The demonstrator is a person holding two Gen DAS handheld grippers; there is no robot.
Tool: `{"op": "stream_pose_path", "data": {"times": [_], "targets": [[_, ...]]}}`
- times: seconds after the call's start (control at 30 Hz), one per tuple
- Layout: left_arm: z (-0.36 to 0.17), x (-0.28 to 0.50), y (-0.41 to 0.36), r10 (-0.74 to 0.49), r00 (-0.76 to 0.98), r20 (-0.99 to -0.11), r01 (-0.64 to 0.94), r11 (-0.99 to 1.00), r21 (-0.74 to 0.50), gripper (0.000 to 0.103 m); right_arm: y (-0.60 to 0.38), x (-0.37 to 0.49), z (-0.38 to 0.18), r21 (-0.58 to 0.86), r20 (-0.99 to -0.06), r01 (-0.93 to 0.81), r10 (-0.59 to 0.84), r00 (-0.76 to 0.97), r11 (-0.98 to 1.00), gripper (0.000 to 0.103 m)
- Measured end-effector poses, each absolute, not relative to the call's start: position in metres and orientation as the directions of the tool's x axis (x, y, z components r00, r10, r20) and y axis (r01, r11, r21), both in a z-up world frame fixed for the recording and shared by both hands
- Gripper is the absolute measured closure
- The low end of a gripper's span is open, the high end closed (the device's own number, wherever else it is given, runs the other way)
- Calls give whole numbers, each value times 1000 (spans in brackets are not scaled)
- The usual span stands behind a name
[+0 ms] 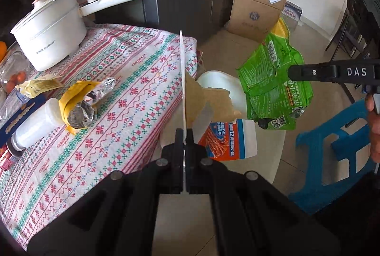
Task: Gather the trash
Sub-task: 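Carry both bags over the white bin and open both tools to drop them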
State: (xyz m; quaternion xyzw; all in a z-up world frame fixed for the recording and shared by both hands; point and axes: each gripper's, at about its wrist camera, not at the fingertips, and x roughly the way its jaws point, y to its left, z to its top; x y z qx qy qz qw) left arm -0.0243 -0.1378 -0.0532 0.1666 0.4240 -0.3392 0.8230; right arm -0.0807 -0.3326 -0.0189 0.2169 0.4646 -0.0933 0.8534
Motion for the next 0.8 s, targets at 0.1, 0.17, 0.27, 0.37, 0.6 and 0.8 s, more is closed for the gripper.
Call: {"op": "stream_pose_path", "data": {"times": [0.1,0.17,0.27,0.37,0.6,0.8], "targets": [[-70,-25,-155,-384,394,-835,714,700,14,102,-343,-83,-34,301,-857,389,69,510,871,100],[-81,-26,-163,-371,377,-849,721,693,18,102,-348,-83,-40,313,-864,395,86,496,864,99],[-95,-24,-175,-351,363,-863,724,689,25,102,-353,-85,-45,315,-869,400,92,486,861,99],[-106,-22,-184,-336,345,-877,723,690,20,102,-356,-85,-47,328,-869,398,108,483,857,99],[-115,-25,-194,-343,320,-883,741,671,8,101,-359,-82,-53,341,-874,397,132,467,852,99],[-102,-22,-185,-352,324,-878,733,680,-2,70,-357,-79,-59,341,-882,387,150,446,856,99]]}}
